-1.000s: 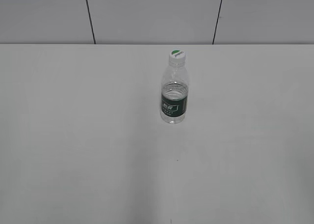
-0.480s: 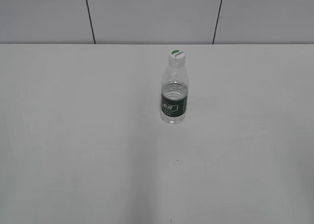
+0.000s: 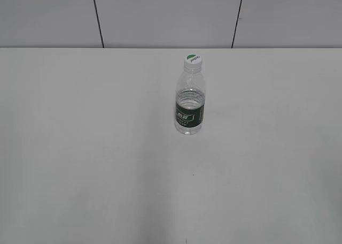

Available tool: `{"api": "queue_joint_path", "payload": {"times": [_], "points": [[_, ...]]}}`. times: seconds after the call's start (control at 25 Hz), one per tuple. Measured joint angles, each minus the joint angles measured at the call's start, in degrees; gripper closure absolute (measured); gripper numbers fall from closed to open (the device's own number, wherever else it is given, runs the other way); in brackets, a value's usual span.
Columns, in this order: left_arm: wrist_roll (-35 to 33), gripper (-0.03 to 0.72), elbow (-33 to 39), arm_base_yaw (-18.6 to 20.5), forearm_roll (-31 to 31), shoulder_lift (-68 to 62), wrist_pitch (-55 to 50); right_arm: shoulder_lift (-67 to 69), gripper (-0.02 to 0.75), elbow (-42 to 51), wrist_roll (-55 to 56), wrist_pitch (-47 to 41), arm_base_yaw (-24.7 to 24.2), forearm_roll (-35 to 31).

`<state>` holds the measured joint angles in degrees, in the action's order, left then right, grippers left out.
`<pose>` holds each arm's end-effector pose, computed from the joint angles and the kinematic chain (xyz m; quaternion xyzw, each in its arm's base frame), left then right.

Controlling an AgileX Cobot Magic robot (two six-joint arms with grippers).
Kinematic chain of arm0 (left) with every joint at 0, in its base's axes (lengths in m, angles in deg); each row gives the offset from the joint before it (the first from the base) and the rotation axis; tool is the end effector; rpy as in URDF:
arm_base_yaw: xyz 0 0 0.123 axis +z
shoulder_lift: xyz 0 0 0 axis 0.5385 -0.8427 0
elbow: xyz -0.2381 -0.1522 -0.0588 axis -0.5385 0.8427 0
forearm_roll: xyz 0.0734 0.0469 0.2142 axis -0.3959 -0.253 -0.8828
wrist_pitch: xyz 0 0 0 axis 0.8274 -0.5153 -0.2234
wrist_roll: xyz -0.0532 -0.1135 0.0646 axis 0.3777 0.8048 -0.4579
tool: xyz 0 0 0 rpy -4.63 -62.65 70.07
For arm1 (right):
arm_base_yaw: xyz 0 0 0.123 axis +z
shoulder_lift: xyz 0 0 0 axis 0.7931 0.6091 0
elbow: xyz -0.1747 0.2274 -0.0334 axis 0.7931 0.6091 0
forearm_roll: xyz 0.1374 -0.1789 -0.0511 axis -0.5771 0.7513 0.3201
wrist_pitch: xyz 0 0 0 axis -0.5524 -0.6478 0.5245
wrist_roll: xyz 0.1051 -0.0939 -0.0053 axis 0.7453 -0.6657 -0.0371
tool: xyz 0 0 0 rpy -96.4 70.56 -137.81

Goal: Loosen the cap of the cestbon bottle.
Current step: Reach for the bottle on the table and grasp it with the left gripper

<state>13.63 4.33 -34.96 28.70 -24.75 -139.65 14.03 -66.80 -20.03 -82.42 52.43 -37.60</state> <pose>0.0317 -0.0020 0.2852 0.0405 0.8166 0.0020 0.5758 0.0143 0.0087 0.2412 -0.0595 0.8579 0.0002 0.5104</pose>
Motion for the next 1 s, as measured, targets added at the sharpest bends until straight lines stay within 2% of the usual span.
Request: {"api": "queue_joint_path", "payload": {"times": [0.2,0.4,0.52,0.72,0.88,1.0], "points": [[0.00,0.448,-6.53,-2.03,0.17,-8.55,2.09,0.00,0.272,0.00,0.00,0.00,0.00,0.00],[-0.05,0.448,-12.68,-2.20,0.43,-18.29,13.88,0.00,0.272,0.00,0.00,0.00,0.00,0.00],[-2.30,0.448,-13.07,-2.20,3.13,-25.41,22.17,0.00,0.272,0.00,0.00,0.00,0.00,0.00],[-9.96,0.447,-13.14,-2.20,10.91,-38.02,37.35,0.00,0.272,0.00,0.00,0.00,0.00,0.00],[-11.51,0.447,-11.98,-2.34,12.89,-48.65,49.58,0.00,0.272,0.00,0.00,0.00,0.00,0.00],[-11.57,0.447,-9.15,-4.56,15.14,-56.02,58.10,0.00,0.272,0.00,0.00,0.00,0.00,0.00]]}}
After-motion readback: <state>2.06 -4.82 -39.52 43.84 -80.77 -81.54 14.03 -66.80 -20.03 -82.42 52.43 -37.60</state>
